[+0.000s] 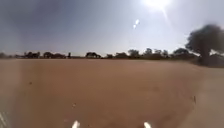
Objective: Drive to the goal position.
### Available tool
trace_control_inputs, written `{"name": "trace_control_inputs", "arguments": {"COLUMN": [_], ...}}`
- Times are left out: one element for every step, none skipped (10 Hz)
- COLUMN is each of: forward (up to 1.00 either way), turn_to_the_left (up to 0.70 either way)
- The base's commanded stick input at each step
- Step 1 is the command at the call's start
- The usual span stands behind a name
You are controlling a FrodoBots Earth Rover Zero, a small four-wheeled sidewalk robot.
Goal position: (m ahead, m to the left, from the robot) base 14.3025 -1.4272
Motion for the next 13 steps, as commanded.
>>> {"name": "trace_control_inputs", "arguments": {"forward": [0.7, 0.7, 0.7, 0.7, 0.7, 0.7, 0.7, 0.7, 0.7, 0.7, 0.7, 0.7, 0.7], "turn_to_the_left": [0.0, 0.0, 0.0, 0.0, 0.0, 0.0, 0.0, 0.0, 0.0, 0.0, 0.0, 0.0, 0.0]}}
